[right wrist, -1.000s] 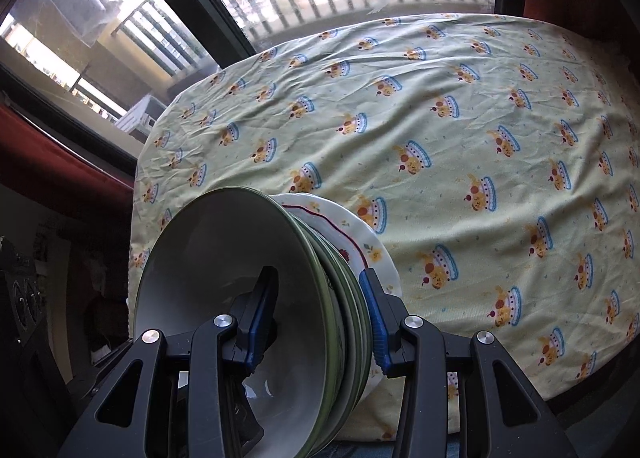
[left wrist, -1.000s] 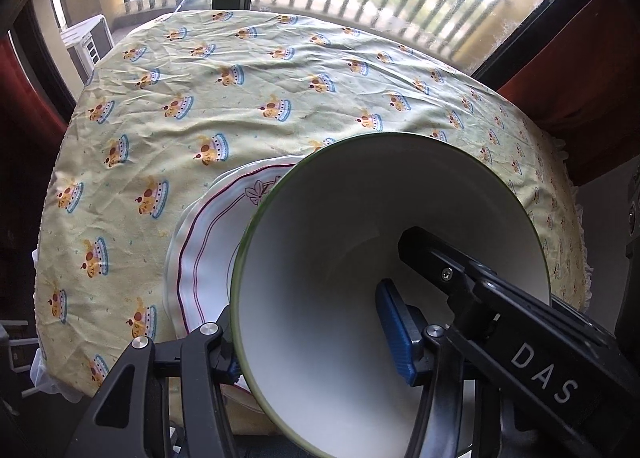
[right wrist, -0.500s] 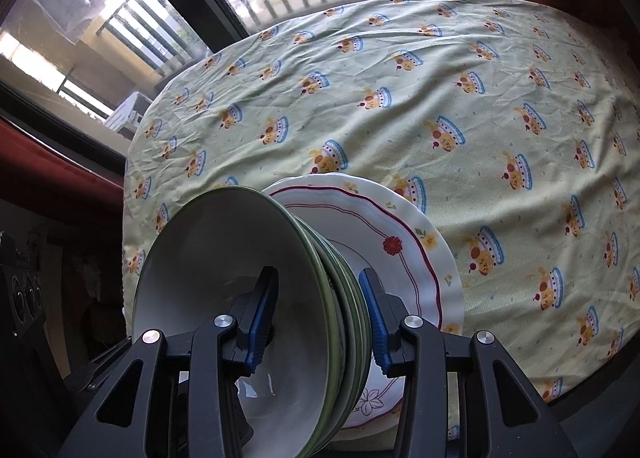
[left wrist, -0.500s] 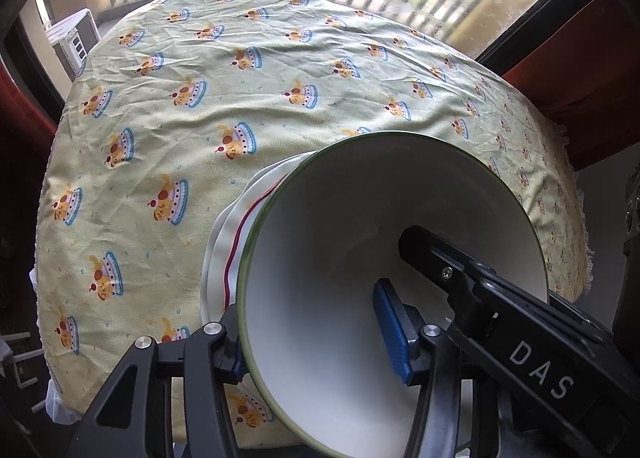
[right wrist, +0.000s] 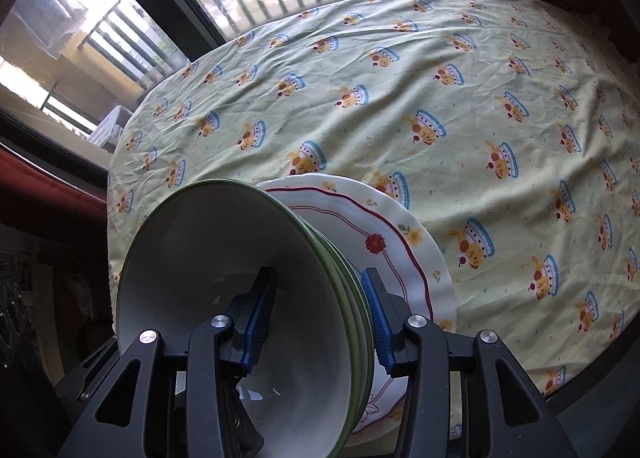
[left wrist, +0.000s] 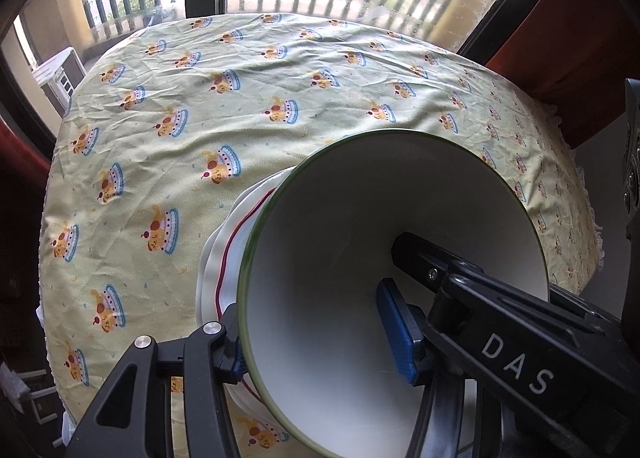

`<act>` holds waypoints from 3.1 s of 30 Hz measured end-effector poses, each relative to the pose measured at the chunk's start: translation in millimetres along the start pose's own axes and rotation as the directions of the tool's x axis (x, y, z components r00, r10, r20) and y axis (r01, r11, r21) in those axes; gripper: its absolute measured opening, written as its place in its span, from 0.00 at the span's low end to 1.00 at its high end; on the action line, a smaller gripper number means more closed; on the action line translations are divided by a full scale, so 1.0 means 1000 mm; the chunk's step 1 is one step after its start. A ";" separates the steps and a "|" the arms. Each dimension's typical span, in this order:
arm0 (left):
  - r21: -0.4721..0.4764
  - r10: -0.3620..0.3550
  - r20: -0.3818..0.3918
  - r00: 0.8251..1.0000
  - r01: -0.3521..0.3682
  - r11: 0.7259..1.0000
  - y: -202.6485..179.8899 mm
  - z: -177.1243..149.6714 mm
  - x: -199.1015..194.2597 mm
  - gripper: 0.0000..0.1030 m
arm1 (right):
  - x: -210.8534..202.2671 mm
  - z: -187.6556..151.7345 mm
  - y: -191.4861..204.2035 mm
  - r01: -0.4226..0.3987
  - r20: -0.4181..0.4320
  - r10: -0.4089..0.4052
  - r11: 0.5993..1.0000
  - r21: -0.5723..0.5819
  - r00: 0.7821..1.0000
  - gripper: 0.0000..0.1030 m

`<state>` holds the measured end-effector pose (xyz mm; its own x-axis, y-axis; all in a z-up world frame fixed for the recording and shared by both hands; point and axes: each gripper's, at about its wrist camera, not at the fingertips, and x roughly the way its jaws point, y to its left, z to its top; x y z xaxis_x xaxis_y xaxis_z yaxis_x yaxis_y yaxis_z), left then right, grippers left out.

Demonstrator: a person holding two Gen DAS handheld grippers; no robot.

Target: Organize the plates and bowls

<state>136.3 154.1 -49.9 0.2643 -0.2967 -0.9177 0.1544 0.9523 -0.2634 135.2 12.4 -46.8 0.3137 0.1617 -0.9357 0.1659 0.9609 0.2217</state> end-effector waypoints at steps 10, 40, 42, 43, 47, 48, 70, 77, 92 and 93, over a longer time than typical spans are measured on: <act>0.027 0.039 0.087 0.995 -0.042 0.999 0.002 -0.005 -0.017 0.80 | -0.019 -0.005 0.001 0.087 0.060 -0.084 0.995 -0.049 0.995 0.56; -0.112 0.216 0.521 0.826 -0.185 0.976 -0.059 -0.122 -0.089 1.00 | -0.118 -0.091 -0.096 0.129 0.491 -0.018 0.973 -0.193 0.871 0.77; -0.118 0.215 0.530 0.820 -0.179 0.977 -0.060 -0.132 -0.085 1.00 | -0.116 -0.103 -0.100 0.150 0.519 -0.024 0.968 -0.202 0.855 0.77; -0.118 0.220 0.533 0.817 -0.185 0.976 -0.061 -0.135 -0.083 1.00 | -0.115 -0.109 -0.102 0.163 0.530 -0.028 0.964 -0.208 0.847 0.77; -0.095 0.231 0.528 0.817 -0.213 0.972 -0.064 -0.152 -0.072 1.00 | -0.110 -0.125 -0.112 0.197 0.554 -0.053 0.959 -0.205 0.831 0.77; -0.096 0.225 0.525 0.821 -0.205 0.974 -0.064 -0.153 -0.071 1.00 | -0.110 -0.129 -0.114 0.196 0.555 -0.055 0.961 -0.197 0.830 0.77; -0.100 0.247 0.562 0.789 -0.232 0.968 -0.076 -0.167 -0.080 1.00 | -0.113 -0.150 -0.115 0.167 0.554 -0.025 0.964 -0.207 0.832 0.85; -0.091 0.235 0.564 0.791 -0.222 0.971 -0.077 -0.166 -0.079 1.00 | -0.113 -0.149 -0.112 0.161 0.556 -0.009 0.961 -0.226 0.831 0.85; -0.087 0.232 0.551 0.802 -0.221 0.971 -0.080 -0.162 -0.075 1.00 | -0.113 -0.145 -0.117 0.162 0.556 -0.020 0.964 -0.208 0.831 0.85; -0.088 0.232 0.551 0.801 -0.221 0.971 -0.081 -0.162 -0.075 1.00 | -0.113 -0.145 -0.117 0.164 0.556 -0.021 0.964 -0.209 0.831 0.85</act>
<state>-50.2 111.3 -7.8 0.7725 -0.0564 -0.6325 0.0082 0.9968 -0.0789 -55.1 -86.1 -7.1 0.7773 -0.0107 -0.6290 0.0164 0.9999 0.0033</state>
